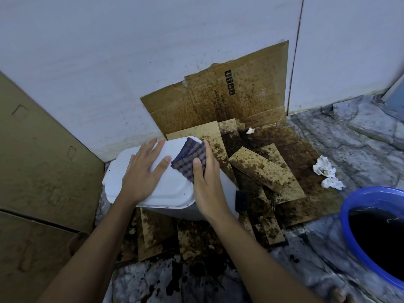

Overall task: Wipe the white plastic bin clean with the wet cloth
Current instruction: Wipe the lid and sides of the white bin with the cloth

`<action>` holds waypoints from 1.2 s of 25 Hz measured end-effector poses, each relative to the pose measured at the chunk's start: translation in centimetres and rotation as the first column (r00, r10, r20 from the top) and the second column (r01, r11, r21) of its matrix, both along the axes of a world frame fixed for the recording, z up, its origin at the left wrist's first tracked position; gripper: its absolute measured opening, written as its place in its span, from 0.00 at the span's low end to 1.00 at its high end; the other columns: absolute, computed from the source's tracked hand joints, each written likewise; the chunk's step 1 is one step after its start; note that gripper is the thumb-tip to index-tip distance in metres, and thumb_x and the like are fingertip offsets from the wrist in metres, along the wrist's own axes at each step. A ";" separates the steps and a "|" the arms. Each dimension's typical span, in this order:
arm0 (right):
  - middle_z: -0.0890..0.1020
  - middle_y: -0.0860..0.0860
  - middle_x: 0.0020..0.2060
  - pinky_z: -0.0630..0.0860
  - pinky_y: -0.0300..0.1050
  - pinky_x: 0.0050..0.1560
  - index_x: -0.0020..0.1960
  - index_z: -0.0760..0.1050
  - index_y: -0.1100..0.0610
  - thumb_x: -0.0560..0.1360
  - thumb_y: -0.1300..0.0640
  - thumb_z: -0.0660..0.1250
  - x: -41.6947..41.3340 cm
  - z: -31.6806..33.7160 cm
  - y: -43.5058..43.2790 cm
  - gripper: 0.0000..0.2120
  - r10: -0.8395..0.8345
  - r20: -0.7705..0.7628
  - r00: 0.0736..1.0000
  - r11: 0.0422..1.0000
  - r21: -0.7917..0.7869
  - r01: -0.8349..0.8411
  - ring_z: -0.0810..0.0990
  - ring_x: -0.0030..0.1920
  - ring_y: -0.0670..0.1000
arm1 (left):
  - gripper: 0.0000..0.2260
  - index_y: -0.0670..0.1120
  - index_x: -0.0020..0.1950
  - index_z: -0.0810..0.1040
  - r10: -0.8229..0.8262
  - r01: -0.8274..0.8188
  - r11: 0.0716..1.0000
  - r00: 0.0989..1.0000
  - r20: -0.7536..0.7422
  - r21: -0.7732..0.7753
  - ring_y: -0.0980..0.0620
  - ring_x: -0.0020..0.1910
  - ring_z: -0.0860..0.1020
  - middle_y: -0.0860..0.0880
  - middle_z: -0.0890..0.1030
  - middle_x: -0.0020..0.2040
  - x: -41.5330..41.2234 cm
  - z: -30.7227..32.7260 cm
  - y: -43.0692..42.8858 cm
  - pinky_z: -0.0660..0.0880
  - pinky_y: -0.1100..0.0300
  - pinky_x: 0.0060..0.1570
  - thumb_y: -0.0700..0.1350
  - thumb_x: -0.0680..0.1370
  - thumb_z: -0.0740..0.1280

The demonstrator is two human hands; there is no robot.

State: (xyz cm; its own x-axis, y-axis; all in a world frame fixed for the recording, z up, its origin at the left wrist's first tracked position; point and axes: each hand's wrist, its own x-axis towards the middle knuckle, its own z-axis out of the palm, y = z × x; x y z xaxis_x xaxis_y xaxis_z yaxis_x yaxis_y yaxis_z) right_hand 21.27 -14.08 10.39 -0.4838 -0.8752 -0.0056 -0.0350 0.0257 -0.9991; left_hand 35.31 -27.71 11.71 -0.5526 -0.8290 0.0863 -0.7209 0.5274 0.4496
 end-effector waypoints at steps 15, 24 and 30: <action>0.51 0.40 0.79 0.58 0.67 0.75 0.78 0.47 0.32 0.84 0.39 0.48 0.6 -0.3 -1.6 0.24 -0.114 -0.001 0.994 0.993 0.007 0.114 0.54 0.80 0.50 | 0.37 0.64 0.80 0.54 -0.002 0.002 1.000 1.000 0.002 -0.001 0.55 0.82 0.48 0.59 0.53 0.82 -0.2 0.2 0.0 0.44 0.45 0.79 0.77 0.73 0.42; 0.50 0.44 0.81 0.34 0.62 0.77 0.80 0.49 0.38 0.86 0.43 0.47 -0.8 1.0 -4.2 0.23 -0.007 0.072 0.997 1.000 0.022 0.006 0.47 0.81 0.49 | 0.28 0.62 0.80 0.57 0.039 -0.039 0.993 0.999 0.001 0.107 0.55 0.82 0.47 0.59 0.54 0.82 0.1 2.1 -0.6 0.44 0.45 0.79 0.66 0.80 0.52; 0.47 0.43 0.81 0.29 0.60 0.75 0.78 0.49 0.35 0.86 0.44 0.46 0.0 1.3 -4.8 0.21 0.037 0.086 0.996 0.999 -0.010 -0.036 0.41 0.80 0.45 | 0.28 0.55 0.79 0.66 0.097 -0.062 0.988 0.964 -0.249 0.144 0.60 0.78 0.59 0.57 0.64 0.79 -1.8 3.8 2.9 0.53 0.58 0.77 0.65 0.81 0.55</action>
State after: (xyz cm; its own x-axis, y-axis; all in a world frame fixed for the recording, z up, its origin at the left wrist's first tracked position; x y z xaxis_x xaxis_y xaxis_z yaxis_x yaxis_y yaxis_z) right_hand 21.29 -18.89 11.64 -0.4499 -0.8923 -0.0382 0.0503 0.0174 -0.9986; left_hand 33.55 -24.79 15.47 -0.4583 -0.8831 0.1006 -0.6109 0.3952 0.6860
